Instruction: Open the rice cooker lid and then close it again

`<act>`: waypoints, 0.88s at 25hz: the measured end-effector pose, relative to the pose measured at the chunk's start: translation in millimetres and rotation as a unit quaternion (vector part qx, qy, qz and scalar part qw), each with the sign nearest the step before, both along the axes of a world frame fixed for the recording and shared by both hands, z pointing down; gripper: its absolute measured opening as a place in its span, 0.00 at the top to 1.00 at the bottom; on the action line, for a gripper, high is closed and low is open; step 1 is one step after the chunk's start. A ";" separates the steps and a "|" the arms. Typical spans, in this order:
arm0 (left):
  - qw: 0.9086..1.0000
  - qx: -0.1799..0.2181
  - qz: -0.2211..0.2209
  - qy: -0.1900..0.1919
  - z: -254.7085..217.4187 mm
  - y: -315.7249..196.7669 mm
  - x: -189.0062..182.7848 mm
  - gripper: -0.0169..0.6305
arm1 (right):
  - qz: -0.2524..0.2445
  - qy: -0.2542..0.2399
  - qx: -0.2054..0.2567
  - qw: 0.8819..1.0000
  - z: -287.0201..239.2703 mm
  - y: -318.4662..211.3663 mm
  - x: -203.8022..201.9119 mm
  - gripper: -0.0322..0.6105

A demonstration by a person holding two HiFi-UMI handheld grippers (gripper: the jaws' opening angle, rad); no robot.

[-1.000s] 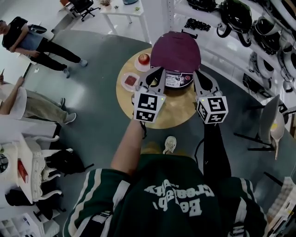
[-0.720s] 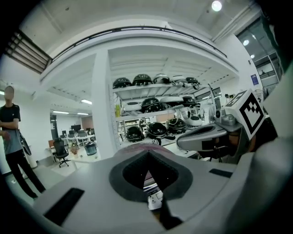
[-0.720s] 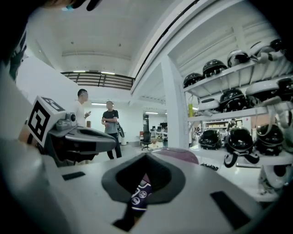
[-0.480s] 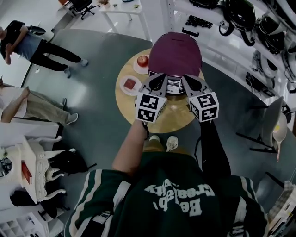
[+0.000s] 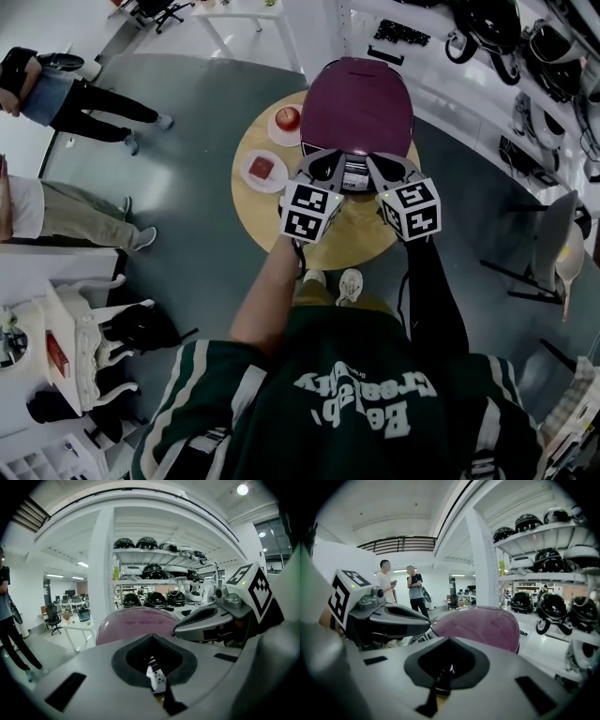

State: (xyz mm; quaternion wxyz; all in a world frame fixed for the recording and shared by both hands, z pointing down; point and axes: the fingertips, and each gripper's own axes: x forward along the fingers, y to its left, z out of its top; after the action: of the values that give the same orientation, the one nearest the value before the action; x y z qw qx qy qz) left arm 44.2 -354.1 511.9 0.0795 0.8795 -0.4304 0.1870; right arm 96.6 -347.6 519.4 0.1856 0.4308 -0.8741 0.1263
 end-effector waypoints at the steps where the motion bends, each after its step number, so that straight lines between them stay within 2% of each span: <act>1: 1.000 -0.003 0.002 -0.001 1.1 -0.7 0.7 0.98 | -0.001 0.003 -0.002 1.000 1.4 0.2 -0.5 0.94; 6: 1.000 -0.023 0.007 -0.010 14.0 -1.8 5.2 0.98 | -0.001 0.016 -0.006 1.000 5.6 -1.4 -0.4 0.95; 14: 0.999 -0.039 -0.004 0.002 16.6 -0.9 5.5 0.98 | 0.021 -0.005 -0.007 1.000 7.6 0.5 0.9 0.95; 22: 0.999 -0.037 -0.010 0.007 18.0 0.1 4.0 0.98 | 0.024 -0.005 0.007 1.000 8.9 1.5 0.2 0.94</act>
State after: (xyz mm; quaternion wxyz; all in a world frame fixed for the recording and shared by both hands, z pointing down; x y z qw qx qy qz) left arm 48.2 -354.1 530.0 0.1171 0.8729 -0.4315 0.1954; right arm 96.8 -346.1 528.3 0.1754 0.4523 -0.8652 0.1267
